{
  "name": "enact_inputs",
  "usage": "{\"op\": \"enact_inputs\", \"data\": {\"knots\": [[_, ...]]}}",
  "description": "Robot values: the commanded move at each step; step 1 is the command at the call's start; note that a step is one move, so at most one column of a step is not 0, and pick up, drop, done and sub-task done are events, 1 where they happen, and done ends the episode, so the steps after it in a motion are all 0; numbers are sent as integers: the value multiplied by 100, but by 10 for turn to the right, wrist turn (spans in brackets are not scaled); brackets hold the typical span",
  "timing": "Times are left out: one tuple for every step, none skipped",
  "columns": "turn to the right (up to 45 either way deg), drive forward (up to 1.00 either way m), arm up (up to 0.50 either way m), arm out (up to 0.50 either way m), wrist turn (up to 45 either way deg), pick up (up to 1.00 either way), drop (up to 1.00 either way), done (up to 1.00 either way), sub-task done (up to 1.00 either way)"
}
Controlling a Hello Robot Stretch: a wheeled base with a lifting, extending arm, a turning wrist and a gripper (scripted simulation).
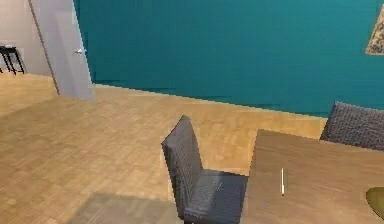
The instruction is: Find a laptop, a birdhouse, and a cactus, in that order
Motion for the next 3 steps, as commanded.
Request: {"op": "enact_inputs", "data": {"knots": [[-420, 0, 0, 0, 0, 0, 0, 0, 0], [0, 100, 0, 0, 0, 0, 0, 0, 0], [0, 100, 0, 0, 0, 0, 0, 0, 0]]}}
